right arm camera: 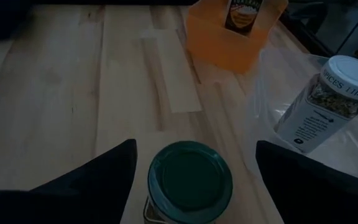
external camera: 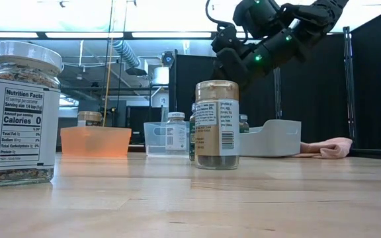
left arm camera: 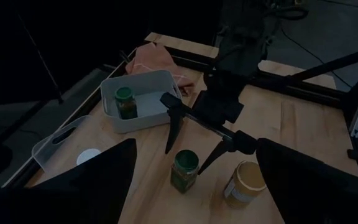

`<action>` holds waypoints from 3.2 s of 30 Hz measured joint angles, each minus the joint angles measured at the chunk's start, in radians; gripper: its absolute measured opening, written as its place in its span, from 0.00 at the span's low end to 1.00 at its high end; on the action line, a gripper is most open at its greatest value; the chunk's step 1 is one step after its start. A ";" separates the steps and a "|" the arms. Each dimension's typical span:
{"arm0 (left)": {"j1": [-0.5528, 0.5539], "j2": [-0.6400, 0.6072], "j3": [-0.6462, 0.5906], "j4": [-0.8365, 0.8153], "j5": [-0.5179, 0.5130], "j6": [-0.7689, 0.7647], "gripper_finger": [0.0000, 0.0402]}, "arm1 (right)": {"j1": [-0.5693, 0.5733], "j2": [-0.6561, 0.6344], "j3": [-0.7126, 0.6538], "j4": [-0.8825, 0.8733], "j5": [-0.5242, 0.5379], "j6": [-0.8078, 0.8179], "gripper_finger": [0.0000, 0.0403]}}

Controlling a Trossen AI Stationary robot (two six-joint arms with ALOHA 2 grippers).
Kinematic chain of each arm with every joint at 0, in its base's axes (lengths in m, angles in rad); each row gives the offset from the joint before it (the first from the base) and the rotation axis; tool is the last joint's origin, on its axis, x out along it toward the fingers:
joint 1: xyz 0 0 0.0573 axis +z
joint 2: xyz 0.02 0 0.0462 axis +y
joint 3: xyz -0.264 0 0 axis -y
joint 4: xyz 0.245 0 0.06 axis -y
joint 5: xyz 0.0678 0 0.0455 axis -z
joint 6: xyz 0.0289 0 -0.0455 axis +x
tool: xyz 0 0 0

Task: Sort spices by type
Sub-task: Put the white seasoning bottle into the transparent bin

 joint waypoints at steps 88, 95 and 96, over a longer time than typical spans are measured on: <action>-0.661 0.341 -0.531 0.472 -0.158 -0.600 0.84 | 0.162 -0.007 0.000 -0.004 -0.062 0.073 0.85; -0.661 0.431 -0.531 0.520 -0.157 -0.579 0.84 | 0.161 -0.007 0.000 -0.005 -0.062 0.072 0.84; -0.661 0.443 -0.532 0.528 -0.157 -0.580 0.84 | 0.161 -0.007 0.000 -0.005 -0.062 0.072 0.84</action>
